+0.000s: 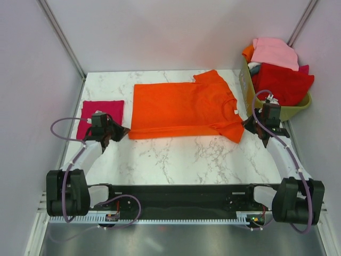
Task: Fold and stack the t-shirts
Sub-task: Fold the tshirt
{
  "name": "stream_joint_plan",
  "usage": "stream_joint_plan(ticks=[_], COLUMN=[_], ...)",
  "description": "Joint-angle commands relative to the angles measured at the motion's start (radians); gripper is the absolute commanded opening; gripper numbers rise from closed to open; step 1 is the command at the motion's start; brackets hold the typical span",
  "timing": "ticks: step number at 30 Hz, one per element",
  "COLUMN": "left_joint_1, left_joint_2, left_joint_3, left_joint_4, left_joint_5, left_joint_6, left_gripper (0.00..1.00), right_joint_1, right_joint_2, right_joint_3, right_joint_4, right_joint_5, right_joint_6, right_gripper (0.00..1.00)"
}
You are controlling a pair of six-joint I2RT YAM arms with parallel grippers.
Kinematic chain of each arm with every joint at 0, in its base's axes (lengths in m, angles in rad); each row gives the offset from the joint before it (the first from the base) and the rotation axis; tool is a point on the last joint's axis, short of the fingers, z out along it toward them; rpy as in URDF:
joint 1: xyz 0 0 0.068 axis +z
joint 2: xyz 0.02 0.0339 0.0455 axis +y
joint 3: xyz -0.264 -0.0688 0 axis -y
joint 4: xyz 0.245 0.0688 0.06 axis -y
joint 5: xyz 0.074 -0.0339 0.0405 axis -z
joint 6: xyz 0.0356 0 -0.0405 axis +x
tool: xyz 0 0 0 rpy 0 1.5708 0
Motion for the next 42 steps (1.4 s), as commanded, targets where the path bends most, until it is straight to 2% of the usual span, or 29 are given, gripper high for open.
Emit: stream_joint_plan(ticks=[1, 17, 26, 42], left_joint_1=[0.005, -0.014, -0.104, -0.107], left_joint_2=[0.056, 0.192, 0.214, 0.269], left_joint_3=[0.063, 0.190, 0.244, 0.276], left_joint_4=[0.023, 0.021, -0.030, -0.053], left_joint_5=[-0.016, -0.046, -0.123, -0.154], left_joint_6=[-0.021, -0.017, 0.009, 0.008], left_gripper=[0.02, 0.02, 0.02, 0.02], right_joint_1=[0.024, 0.060, 0.161, 0.213], right_joint_2=[0.071, 0.214, 0.246, 0.393], right_joint_3=[0.086, 0.192, 0.237, 0.387], right_joint_4=[0.027, 0.006, -0.042, -0.086], right_joint_5=[0.060, 0.183, 0.281, 0.336], right_joint_6=[-0.033, -0.054, -0.094, -0.126], right_gripper=[0.00, 0.00, 0.00, 0.00])
